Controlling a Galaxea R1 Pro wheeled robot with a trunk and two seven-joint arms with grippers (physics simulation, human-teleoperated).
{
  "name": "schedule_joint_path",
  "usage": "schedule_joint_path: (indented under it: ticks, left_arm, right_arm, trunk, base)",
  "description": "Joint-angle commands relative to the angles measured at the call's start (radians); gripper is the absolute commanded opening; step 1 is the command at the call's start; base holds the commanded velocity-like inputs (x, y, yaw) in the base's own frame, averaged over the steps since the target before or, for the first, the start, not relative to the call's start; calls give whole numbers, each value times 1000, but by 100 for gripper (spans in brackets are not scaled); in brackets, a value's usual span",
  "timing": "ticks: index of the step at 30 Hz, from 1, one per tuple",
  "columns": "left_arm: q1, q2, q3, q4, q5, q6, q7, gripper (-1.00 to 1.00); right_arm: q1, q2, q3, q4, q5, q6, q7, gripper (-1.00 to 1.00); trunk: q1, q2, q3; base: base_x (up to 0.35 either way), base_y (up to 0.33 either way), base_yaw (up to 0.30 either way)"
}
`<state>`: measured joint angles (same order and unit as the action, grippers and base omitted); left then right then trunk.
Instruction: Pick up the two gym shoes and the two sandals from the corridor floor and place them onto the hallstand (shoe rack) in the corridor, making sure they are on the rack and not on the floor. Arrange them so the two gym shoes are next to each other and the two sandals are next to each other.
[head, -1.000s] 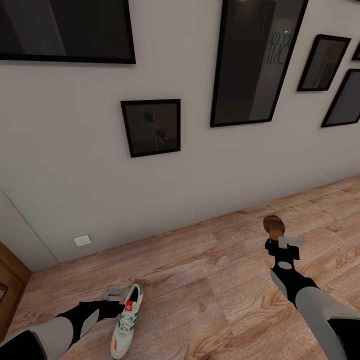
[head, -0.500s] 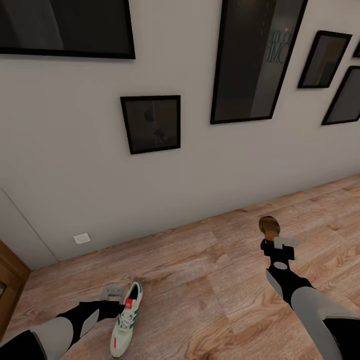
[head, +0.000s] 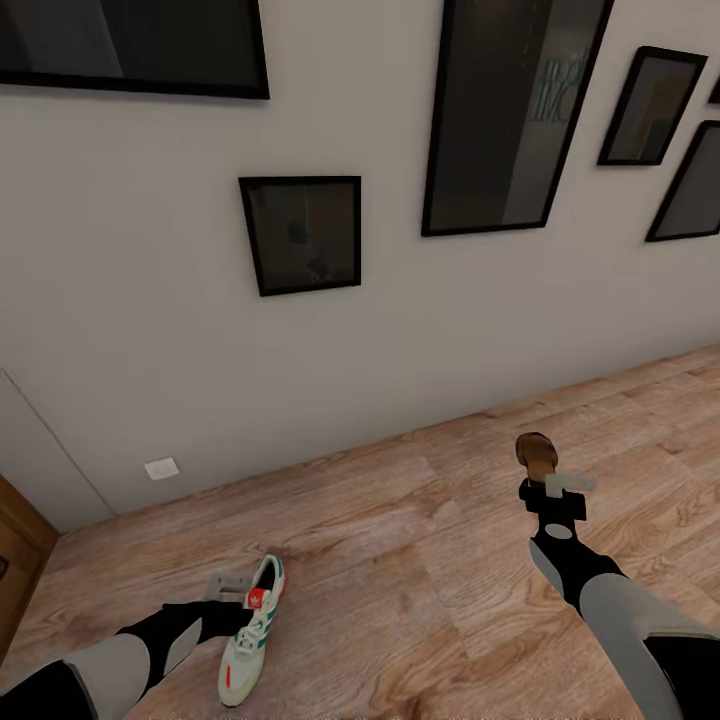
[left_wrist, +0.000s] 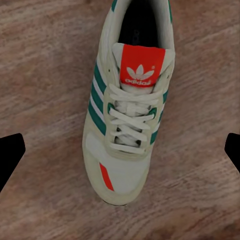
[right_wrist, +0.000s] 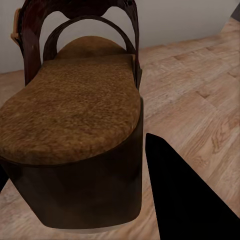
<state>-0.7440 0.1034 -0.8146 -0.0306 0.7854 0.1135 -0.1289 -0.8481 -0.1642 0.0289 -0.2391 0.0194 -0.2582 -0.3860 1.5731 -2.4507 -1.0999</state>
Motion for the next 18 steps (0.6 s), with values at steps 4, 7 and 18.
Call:
schedule_joint_path:
  ticks: [4,7,18]
  left_arm:
    - [0,-1,0,0,0,0,0,100]
    - [0,-2,0,0,0,0,0,100]
    - [0,-2,2,0,0,0,0,100]
  right_arm:
    - [0,0,0,0,-1,-1,1,-100]
    - [0,0,0,0,-1,-1,1,-100]
    - [0,0,0,0,-1,-1,1,-100]
  trunk:
    - [15,-28,-13]
    - [27,-49,-22]
    - [32,-52,-65]
  base:
    - [0,0,0]
    - [0,0,0]
    - [0,0,0]
